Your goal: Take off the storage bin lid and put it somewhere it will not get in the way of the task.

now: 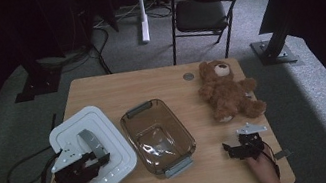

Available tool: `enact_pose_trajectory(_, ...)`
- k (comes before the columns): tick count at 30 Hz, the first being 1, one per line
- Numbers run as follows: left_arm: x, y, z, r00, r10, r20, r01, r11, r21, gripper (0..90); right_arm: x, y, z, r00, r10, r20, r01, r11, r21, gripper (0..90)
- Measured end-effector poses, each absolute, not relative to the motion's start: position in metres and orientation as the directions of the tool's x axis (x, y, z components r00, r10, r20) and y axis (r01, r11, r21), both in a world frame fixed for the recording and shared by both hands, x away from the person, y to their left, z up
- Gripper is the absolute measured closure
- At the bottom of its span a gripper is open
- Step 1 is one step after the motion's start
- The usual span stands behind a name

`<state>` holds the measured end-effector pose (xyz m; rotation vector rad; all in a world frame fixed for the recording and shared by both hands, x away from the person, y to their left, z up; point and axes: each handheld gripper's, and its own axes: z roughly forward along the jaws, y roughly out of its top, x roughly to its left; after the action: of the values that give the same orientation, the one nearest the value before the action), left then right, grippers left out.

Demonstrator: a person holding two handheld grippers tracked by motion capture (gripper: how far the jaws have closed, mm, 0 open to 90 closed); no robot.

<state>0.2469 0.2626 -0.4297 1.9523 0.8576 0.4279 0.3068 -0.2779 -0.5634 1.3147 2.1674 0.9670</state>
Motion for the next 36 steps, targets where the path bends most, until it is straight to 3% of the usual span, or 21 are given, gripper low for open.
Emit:
enact_pose_trajectory(11,0.267,0.269,-0.487,0.711,0.688,-0.146,0.468,-0.309,0.828,65.3,0.307,-0.278,-0.563,-0.461,0.887,-0.002,0.591,0.309,0.745,12.8)
enact_pose_trajectory(21,0.287,0.254,-0.522,0.731,0.665,-0.15,0.503,-0.378,0.777,64.4,0.307,-0.278,-0.563,-0.461,0.887,-0.002,0.591,0.309,0.745,12.8)
enact_pose_trajectory(31,0.3,0.243,-0.542,0.712,0.676,-0.189,0.55,-0.369,0.749,61.3,0.307,-0.278,-0.563,-0.461,0.887,-0.002,0.591,0.309,0.745,12.9)
enact_pose_trajectory(36,0.299,0.242,-0.542,0.702,0.695,-0.159,0.548,-0.383,0.744,44.6,0.307,-0.278,-0.563,-0.461,0.887,-0.002,0.591,0.309,0.745,12.8)
